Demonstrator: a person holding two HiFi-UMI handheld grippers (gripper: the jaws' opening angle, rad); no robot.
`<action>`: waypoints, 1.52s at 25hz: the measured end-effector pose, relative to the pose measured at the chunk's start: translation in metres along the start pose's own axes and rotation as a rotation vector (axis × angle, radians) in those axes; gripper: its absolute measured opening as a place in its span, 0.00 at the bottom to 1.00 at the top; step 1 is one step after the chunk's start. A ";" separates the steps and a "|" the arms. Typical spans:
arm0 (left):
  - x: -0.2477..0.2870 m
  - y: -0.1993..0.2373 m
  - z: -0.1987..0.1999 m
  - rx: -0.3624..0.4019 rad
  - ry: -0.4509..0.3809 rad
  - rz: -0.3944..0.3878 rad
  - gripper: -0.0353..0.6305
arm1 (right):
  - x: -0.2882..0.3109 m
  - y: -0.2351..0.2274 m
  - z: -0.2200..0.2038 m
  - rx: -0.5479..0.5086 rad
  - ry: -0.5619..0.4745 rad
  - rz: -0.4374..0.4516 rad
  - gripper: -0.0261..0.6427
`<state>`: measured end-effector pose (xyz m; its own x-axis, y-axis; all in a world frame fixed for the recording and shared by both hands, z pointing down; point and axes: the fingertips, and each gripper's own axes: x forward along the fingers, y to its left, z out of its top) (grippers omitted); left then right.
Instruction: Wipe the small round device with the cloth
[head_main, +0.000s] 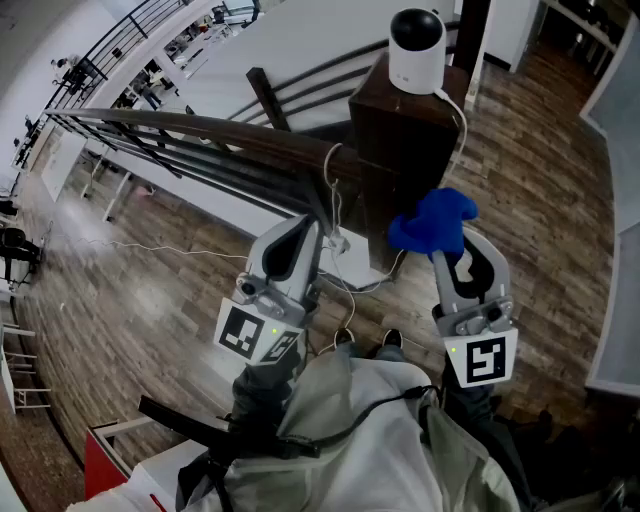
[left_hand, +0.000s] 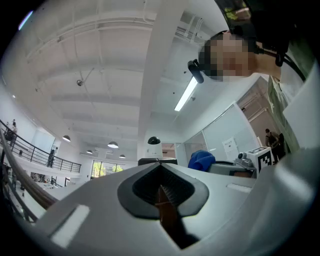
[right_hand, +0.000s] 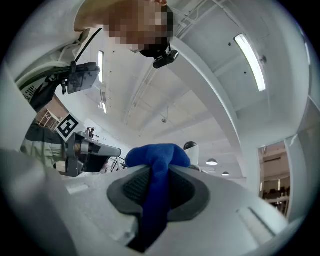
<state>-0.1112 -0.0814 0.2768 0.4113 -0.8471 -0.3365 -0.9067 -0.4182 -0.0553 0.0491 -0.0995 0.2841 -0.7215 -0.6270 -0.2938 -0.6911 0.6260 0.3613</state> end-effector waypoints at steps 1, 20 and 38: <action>0.005 0.001 0.003 0.005 -0.004 -0.013 0.06 | 0.002 -0.002 0.003 -0.012 0.005 -0.012 0.15; 0.044 0.023 0.012 0.028 -0.062 -0.114 0.06 | 0.033 -0.029 0.018 -0.158 -0.019 -0.067 0.15; 0.143 0.062 0.069 0.041 -0.085 -0.235 0.05 | 0.184 -0.126 0.071 -0.318 0.150 -0.001 0.15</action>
<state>-0.1149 -0.2054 0.1601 0.6031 -0.6970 -0.3878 -0.7911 -0.5850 -0.1788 0.0011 -0.2608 0.1219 -0.6905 -0.7032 -0.1695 -0.6266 0.4646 0.6257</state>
